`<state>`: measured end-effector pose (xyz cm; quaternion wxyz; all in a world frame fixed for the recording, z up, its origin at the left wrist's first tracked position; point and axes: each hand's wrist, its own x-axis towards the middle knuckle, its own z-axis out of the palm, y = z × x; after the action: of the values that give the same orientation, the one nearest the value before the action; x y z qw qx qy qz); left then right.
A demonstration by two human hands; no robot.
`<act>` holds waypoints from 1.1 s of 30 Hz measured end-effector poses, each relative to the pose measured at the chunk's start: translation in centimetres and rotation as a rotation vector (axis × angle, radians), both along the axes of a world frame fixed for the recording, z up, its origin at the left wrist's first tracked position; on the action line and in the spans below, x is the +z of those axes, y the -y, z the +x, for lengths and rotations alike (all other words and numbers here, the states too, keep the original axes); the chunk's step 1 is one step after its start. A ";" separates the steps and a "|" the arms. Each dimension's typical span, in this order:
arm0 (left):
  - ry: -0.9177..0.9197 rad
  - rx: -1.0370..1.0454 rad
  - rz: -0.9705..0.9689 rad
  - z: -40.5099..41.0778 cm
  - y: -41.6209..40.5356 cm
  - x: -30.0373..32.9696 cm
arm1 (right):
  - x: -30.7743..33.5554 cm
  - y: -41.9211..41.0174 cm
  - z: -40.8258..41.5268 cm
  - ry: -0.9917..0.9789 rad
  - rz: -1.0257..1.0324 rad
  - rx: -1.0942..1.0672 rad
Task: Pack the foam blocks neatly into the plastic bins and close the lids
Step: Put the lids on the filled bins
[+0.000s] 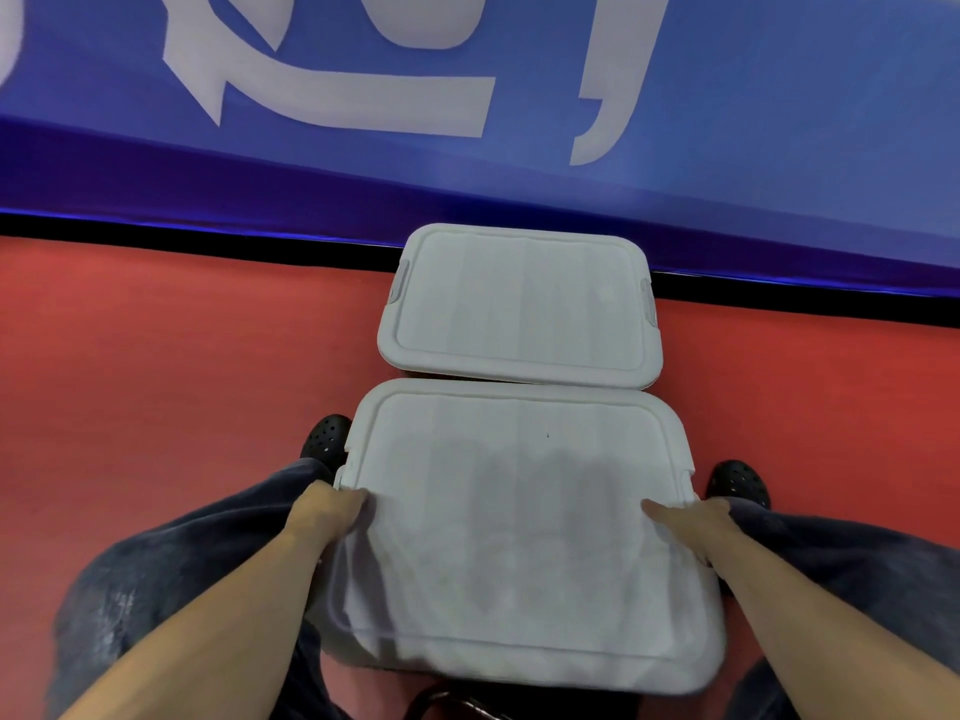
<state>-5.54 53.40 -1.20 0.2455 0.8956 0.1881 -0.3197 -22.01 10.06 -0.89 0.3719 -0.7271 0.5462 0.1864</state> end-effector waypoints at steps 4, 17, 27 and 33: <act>-0.005 -0.016 0.044 -0.3 0.4 -0.4 | -0.7 0.0 -0.7 -0.046 -0.014 0.039; -0.112 0.331 -0.230 0.1 -2.1 -3.1 | -8.4 5.2 -2.6 0.010 0.102 -0.084; 0.075 0.159 -0.242 -0.3 -1.1 -2.0 | -2.1 1.7 -1.4 0.083 0.114 -0.138; 0.058 0.123 -0.171 -0.2 -1.5 -1.7 | -2.5 1.8 -1.7 0.079 0.136 -0.100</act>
<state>-5.71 54.92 -2.94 0.3455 0.8671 0.2077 -0.2927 -23.66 8.29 -3.40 0.4504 -0.6788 0.5527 0.1757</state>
